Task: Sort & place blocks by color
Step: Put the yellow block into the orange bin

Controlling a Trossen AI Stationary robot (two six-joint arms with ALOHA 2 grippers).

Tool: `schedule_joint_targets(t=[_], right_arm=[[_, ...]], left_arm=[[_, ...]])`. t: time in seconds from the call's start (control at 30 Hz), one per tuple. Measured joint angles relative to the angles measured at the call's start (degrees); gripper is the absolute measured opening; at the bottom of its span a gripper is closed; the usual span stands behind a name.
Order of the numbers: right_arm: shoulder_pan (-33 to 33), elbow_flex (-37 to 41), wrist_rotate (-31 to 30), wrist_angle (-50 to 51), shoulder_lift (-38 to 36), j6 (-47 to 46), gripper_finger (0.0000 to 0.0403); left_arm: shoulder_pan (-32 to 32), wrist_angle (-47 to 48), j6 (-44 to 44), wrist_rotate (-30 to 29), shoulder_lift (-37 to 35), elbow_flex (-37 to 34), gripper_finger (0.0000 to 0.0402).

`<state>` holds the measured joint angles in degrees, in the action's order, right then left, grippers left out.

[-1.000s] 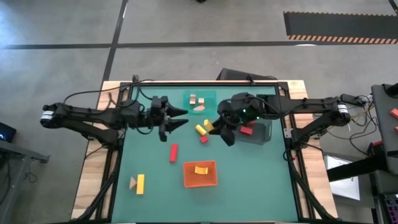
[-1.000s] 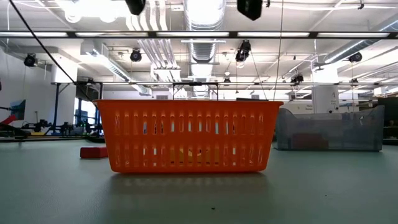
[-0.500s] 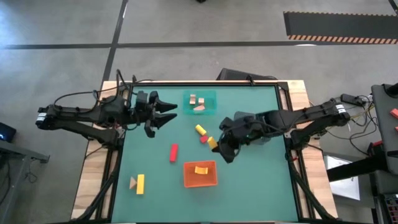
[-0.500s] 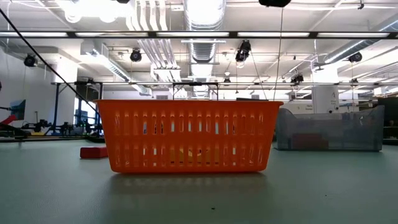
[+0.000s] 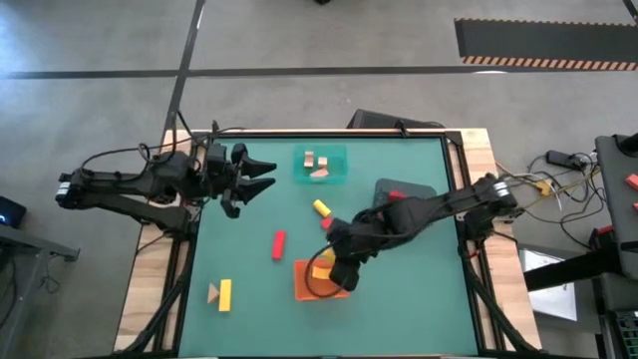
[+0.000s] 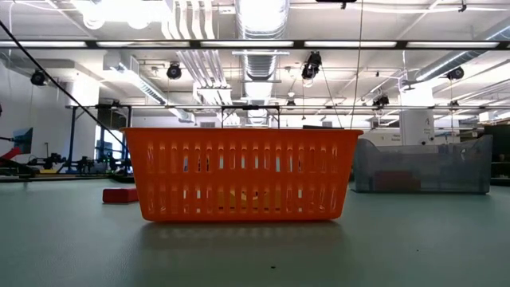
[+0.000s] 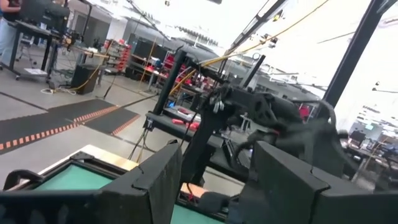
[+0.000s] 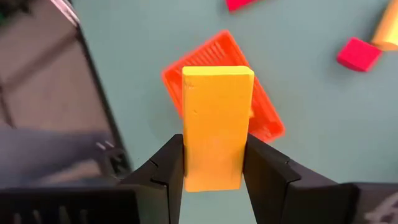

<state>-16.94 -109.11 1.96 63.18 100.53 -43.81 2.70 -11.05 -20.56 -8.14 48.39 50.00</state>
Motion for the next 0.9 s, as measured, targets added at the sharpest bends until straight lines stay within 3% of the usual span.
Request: schedule_joint_targets(t=[0.2, 0.37, 0.67, 0.9], right_arm=[[-0.2, -12.0, 0.0, 13.7, 9.0, 8.3, 0.0118], [-0.3, -18.0, 0.2, 16.0, 14.8, 12.9, 0.0118], [-0.6, -21.0, 3.7, 15.0, 22.7, 19.0, 0.0118], [-0.1, -21.0, 10.7, 12.0, 25.7, 25.0, 0.0118]], left_arm=[[0.0, 0.0, 0.0, 0.0, -1.7, -0.1, 0.0187], [0.0, 0.0, 0.1, 0.0, -2.4, -0.2, 0.0187], [0.0, 0.1, 0.1, 0.0, -2.7, -0.7, 0.0187], [0.0, 0.0, 0.5, 0.0, -2.8, -0.7, 0.0187]])
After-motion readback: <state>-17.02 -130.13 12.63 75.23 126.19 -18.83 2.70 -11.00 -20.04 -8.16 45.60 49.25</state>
